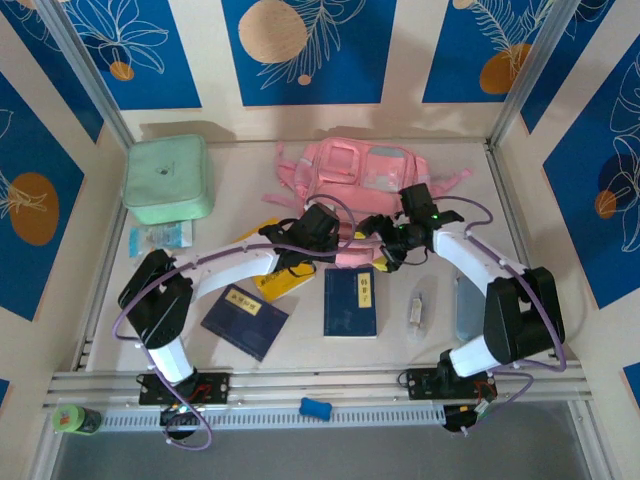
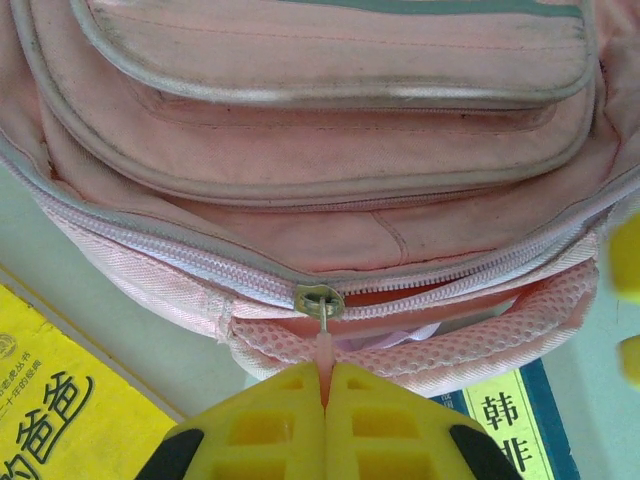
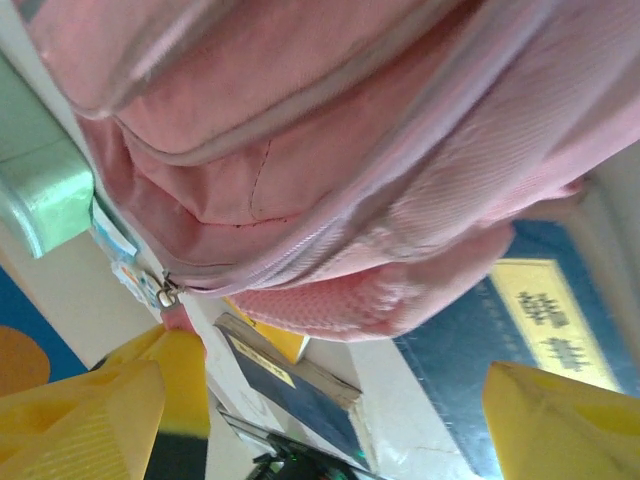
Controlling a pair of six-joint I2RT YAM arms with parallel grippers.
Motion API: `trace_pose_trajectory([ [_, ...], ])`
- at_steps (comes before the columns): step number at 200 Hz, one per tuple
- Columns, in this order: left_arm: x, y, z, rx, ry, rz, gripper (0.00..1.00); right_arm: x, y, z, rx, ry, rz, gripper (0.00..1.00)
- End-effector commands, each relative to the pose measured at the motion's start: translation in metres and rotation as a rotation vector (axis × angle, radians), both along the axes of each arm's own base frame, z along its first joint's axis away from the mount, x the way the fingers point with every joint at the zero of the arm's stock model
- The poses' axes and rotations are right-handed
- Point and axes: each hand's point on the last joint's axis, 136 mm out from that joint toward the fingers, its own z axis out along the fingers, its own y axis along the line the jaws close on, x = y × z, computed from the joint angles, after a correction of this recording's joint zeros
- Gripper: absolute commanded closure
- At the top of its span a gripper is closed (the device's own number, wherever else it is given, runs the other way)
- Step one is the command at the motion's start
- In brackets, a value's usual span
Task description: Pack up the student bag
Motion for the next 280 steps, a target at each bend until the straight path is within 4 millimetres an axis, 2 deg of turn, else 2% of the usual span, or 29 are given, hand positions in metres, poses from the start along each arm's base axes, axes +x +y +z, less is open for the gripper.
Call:
trace_pose_trajectory([
  [1, 0.008, -0.009, 0.012, -0.033, -0.009, -0.001, 1.00, 0.028, 0.009, 0.002, -0.057, -0.001, -0.128, 0.17],
  [24, 0.008, -0.011, 0.012, -0.032, -0.007, -0.010, 1.00, 0.041, 0.010, -0.024, -0.114, 0.056, -0.140, 0.21],
  [37, 0.008, -0.010, 0.012, -0.030, -0.008, -0.009, 1.00, 0.049, 0.011, -0.034, -0.136, 0.053, -0.132, 0.28],
  [56, 0.008, -0.009, 0.011, -0.026, -0.011, -0.014, 1.00, 0.057, 0.011, -0.039, -0.188, 0.033, -0.092, 0.50],
  [67, 0.007, -0.006, 0.009, -0.011, -0.012, -0.009, 1.00, 0.060, 0.013, -0.040, -0.216, 0.003, -0.048, 0.67],
  [93, 0.008, 0.002, 0.005, 0.022, -0.011, 0.011, 1.00, 0.059, 0.009, -0.039, -0.286, -0.048, 0.053, 1.00],
  [104, 0.007, 0.006, 0.002, 0.031, -0.009, 0.019, 1.00, 0.057, 0.006, -0.034, -0.315, -0.080, 0.096, 1.00],
  [127, 0.006, 0.024, -0.003, 0.086, -0.007, 0.058, 1.00, 0.049, -0.013, -0.023, -0.380, -0.127, 0.155, 1.00],
  [156, 0.009, 0.055, -0.011, 0.136, -0.004, 0.126, 1.00, 0.044, -0.034, 0.000, -0.325, -0.201, 0.182, 1.00],
  [183, 0.019, 0.075, -0.011, 0.119, -0.015, 0.170, 1.00, 0.040, -0.054, 0.017, -0.289, -0.236, 0.193, 1.00],
  [234, 0.064, 0.101, -0.013, 0.073, -0.033, 0.259, 1.00, 0.043, -0.068, 0.039, -0.220, -0.269, 0.208, 1.00],
  [254, 0.085, 0.115, -0.014, 0.075, -0.040, 0.310, 1.00, 0.043, -0.066, 0.047, -0.198, -0.289, 0.225, 1.00],
  [280, 0.117, 0.125, -0.009, 0.031, -0.060, 0.340, 1.00, 0.043, -0.058, 0.045, -0.164, -0.291, 0.237, 1.00],
])
